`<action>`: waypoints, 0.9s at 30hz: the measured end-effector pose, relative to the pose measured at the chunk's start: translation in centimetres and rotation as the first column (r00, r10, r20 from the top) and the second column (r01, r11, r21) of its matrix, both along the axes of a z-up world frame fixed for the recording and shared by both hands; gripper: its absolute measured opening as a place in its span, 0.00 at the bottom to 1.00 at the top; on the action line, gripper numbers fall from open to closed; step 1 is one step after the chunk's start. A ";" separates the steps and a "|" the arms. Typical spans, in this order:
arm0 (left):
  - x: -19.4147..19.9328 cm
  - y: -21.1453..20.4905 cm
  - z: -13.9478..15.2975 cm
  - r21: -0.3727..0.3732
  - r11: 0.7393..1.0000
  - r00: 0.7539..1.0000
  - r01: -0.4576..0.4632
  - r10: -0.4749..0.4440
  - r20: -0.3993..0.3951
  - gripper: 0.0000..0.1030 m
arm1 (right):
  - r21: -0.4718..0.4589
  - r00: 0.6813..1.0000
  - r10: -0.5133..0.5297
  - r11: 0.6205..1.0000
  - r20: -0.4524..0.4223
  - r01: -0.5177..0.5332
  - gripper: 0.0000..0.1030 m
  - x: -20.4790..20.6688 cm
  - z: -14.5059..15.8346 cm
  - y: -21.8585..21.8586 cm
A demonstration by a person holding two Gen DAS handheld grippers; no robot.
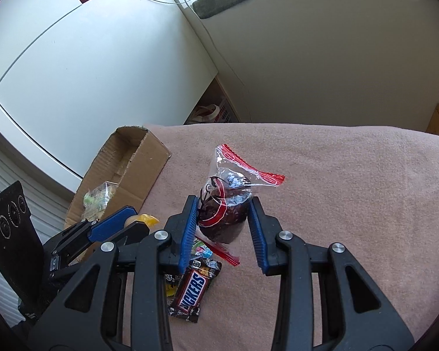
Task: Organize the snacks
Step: 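Carry the pastry bag with the right gripper while the left gripper carries the brown candy to the box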
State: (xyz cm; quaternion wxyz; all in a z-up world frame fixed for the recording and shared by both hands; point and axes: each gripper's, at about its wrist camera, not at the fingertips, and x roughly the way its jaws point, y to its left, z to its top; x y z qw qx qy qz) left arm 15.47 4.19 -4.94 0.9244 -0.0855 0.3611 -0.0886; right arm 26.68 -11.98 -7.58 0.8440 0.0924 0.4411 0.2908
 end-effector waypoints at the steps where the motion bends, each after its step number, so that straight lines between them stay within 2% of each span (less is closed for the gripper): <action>1: -0.3 0.3 0.3 -0.002 1.000 1.000 -0.004 0.004 0.006 0.29 | 0.000 1.000 0.004 1.000 0.007 -0.004 0.35 -0.1 0.3 0.3; 17: -3.6 7.7 2.5 -0.012 0.992 0.989 -0.129 0.130 0.066 0.29 | -0.004 0.991 0.104 0.995 0.086 -0.104 0.35 -1.0 4.3 8.3; 27: -4.4 12.0 2.2 -0.018 0.980 0.977 -0.200 0.200 0.068 0.29 | -0.025 0.979 0.176 0.984 0.098 -0.175 0.35 -0.1 5.0 14.5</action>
